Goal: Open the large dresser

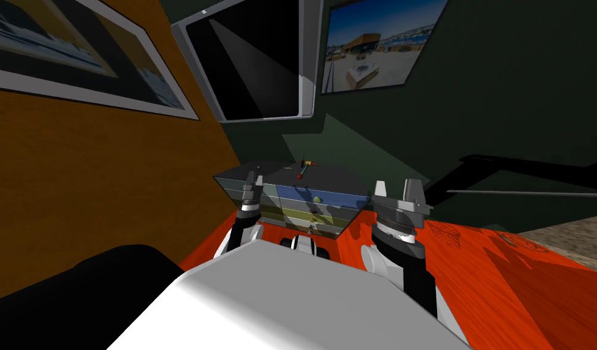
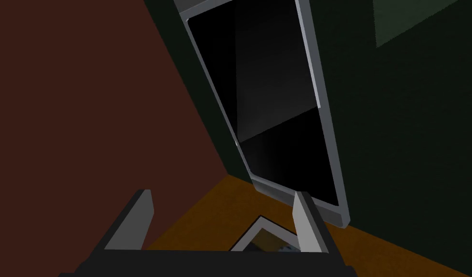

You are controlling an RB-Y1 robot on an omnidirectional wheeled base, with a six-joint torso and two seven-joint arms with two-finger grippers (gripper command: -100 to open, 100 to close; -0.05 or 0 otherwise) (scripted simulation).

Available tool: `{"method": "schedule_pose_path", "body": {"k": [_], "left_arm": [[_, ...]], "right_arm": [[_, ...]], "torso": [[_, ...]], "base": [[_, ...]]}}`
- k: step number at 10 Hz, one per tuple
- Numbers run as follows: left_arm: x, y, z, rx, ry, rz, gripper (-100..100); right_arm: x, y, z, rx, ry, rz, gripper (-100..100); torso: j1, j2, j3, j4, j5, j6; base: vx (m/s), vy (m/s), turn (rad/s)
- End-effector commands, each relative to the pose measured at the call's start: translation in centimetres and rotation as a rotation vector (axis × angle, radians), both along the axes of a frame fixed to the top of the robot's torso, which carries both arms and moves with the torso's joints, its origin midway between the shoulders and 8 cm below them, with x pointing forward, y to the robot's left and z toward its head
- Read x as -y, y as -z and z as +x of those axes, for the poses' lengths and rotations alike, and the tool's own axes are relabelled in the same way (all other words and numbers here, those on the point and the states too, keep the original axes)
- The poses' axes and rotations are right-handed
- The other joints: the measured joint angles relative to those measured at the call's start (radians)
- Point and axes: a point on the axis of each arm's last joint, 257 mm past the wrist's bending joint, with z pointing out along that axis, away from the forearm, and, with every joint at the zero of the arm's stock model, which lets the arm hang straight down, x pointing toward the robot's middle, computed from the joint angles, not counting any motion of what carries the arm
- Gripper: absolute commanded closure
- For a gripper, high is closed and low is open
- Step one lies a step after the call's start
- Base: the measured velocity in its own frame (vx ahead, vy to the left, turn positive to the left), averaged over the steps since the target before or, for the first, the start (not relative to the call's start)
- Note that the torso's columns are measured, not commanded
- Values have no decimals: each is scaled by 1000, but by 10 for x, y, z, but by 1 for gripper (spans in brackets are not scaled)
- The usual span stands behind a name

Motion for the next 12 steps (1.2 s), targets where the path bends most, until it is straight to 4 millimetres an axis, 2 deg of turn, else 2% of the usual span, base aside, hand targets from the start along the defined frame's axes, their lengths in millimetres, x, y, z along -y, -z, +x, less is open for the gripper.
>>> {"method": "schedule_pose_path", "body": {"k": [1, 4, 12], "left_arm": [[8, 11, 8, -35, 36, 62, -100], [12, 34, 22, -89, 61, 107, -100], [7, 110, 59, -247, 71, 133, -100]], "right_arm": [[0, 0, 0, 0, 0, 0, 0], [0, 0, 0, 0, 0, 0, 0], [0, 0, 0, 0, 0, 0, 0]], "torso": [[-1, 9, -20, 10, 0, 0], [-1, 13, -25, 14, 0, 0], [0, 13, -25, 14, 0, 0]], "base": [[2, -40, -7], [-5, -57, -8], [6, -79, -11]]}}
